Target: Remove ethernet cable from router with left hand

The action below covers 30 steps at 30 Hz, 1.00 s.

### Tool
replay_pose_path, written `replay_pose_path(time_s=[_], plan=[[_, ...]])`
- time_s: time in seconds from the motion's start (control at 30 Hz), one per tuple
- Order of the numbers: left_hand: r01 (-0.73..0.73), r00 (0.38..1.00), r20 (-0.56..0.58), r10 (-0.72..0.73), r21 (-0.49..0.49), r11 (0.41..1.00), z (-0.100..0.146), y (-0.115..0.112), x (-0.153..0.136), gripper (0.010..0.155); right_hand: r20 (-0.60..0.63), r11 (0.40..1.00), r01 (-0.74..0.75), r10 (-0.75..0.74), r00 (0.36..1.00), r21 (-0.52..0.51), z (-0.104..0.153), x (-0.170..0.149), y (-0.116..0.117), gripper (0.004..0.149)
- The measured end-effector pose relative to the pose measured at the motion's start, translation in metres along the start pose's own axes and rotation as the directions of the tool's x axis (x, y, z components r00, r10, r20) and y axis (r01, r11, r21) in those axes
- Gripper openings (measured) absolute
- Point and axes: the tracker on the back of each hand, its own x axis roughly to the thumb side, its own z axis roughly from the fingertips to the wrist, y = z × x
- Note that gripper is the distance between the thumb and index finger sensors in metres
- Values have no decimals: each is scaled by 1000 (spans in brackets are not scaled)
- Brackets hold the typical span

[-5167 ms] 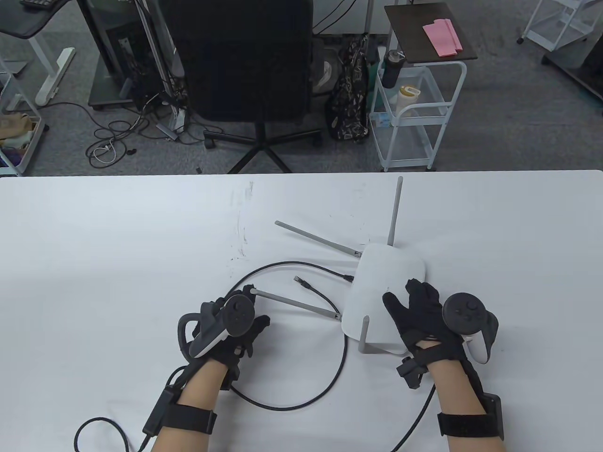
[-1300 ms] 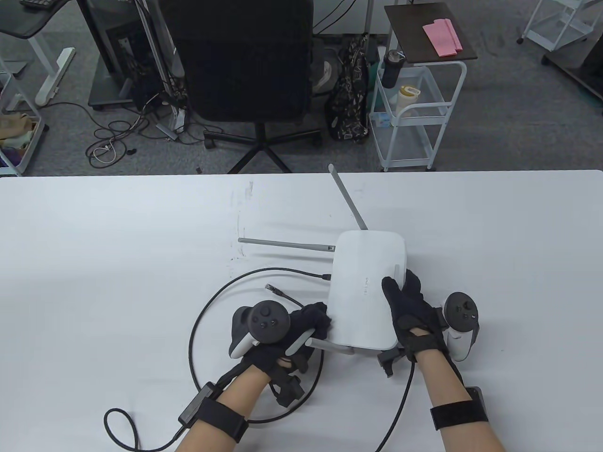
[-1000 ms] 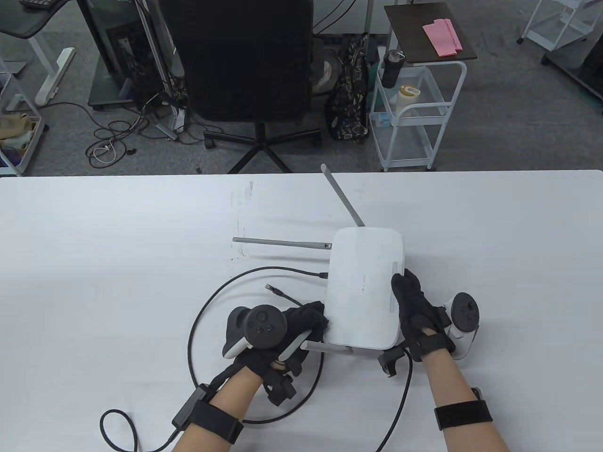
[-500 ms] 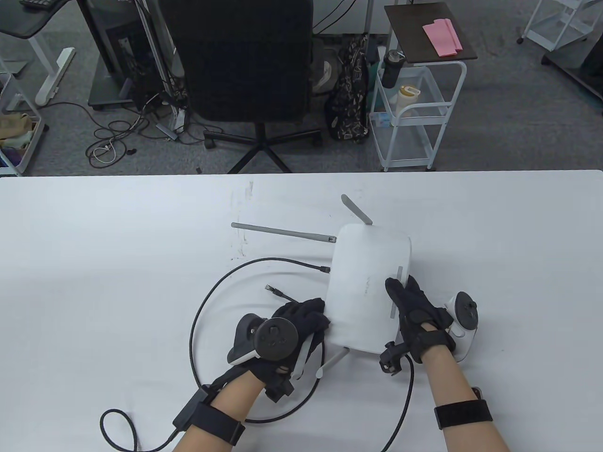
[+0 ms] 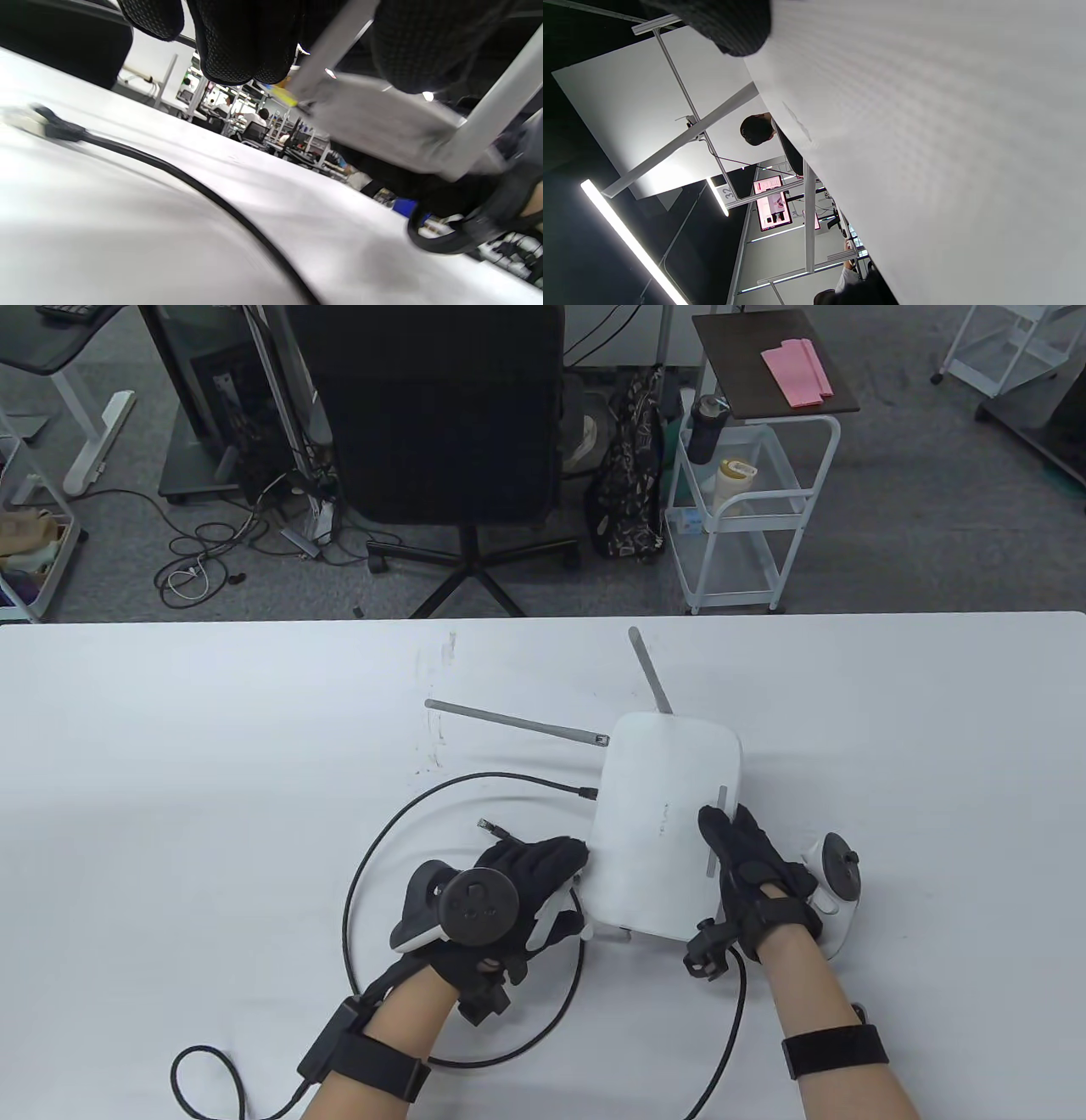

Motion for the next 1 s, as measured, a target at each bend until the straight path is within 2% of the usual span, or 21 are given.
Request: replay_pose_path(time_s=[0.1, 0.3, 0.47, 0.63, 0.77, 1.0], plan=[[147, 989, -22, -147, -14, 989, 6, 5, -9, 83, -13, 997, 77, -77, 997, -26, 0, -2, -4, 67], [218, 970, -142, -199, 136, 966, 12, 17, -18, 84, -42, 983, 182, -182, 982, -2, 0, -5, -2, 72], [308, 940, -198, -277, 149, 940, 13, 19, -19, 83, -67, 974, 225, -223, 973, 31, 1, -8, 7, 75], [335, 923, -241, -299, 123, 934, 14, 17, -24, 82, -99, 969, 245, -240, 966, 41, 2, -13, 13, 79], [335, 921, -259, -292, 137, 932, 14, 19, -26, 83, -88, 963, 255, -248, 965, 84, 2, -11, 19, 86], [327, 926, -251, -281, 161, 931, 13, 17, -27, 82, -96, 956, 275, -265, 959, 104, 4, -14, 26, 87]])
